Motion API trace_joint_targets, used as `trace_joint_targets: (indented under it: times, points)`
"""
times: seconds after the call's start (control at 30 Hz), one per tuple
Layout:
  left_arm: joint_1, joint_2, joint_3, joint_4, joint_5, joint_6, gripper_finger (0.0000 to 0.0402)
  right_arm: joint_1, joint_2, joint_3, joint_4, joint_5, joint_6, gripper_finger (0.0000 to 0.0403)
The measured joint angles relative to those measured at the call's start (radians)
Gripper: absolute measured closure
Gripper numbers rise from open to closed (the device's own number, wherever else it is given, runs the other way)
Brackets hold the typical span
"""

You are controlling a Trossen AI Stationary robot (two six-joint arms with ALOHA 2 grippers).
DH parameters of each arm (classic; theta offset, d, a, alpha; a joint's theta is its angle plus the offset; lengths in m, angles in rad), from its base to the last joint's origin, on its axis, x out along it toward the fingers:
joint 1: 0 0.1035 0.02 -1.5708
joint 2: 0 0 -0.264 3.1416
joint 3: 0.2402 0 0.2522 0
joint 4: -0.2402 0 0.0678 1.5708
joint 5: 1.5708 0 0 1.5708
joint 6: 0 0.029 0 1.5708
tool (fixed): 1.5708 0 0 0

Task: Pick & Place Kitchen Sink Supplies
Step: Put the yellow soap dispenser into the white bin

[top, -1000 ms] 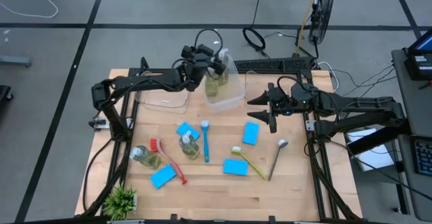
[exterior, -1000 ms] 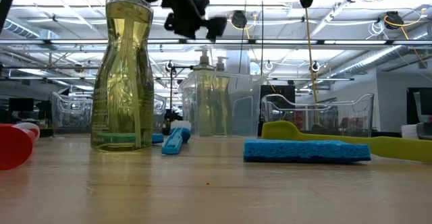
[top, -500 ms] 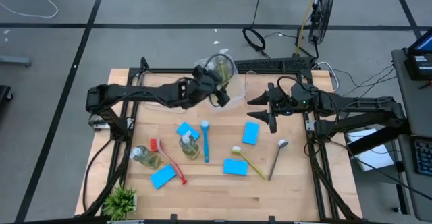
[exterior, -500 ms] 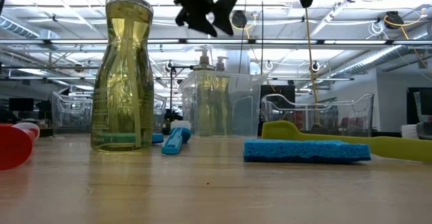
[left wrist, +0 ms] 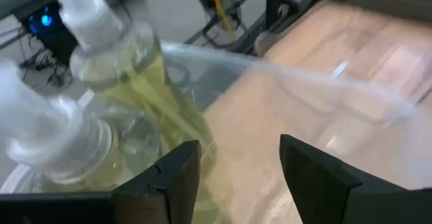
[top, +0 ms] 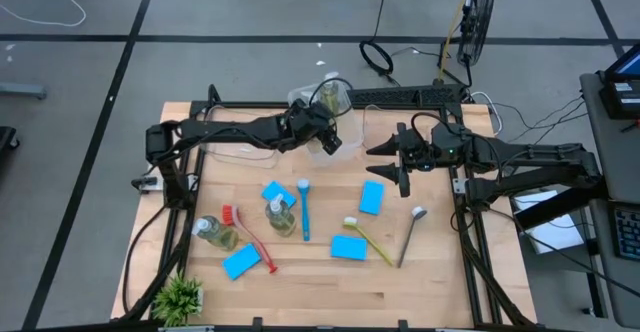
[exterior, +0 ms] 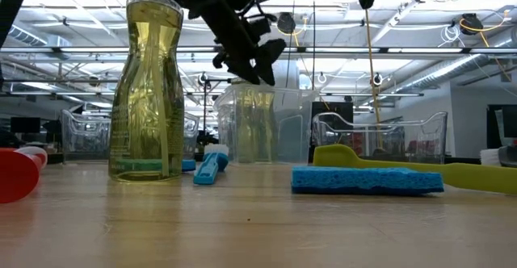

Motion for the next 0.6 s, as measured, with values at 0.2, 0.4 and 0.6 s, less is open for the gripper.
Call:
trace_joint_targets:
  times: [0.2, 0.4, 0.6]
  points:
    - [0.032, 0.007, 0.0, -0.001, 0.011, -0.019, 0.0199, 0.0, 0.0, 0.0, 0.0, 0.0, -0.003, 0.0193]
    - [0.06, 0.007, 0.0, -0.002, 0.011, -0.019, 0.0199, 0.0, 0.0, 0.0, 0.0, 0.0, -0.003, 0.0193]
    - [0.067, 0.007, 0.0, -0.004, 0.019, -0.021, 0.0199, 0.0, 0.0, 0.0, 0.001, 0.001, -0.003, 0.0193]
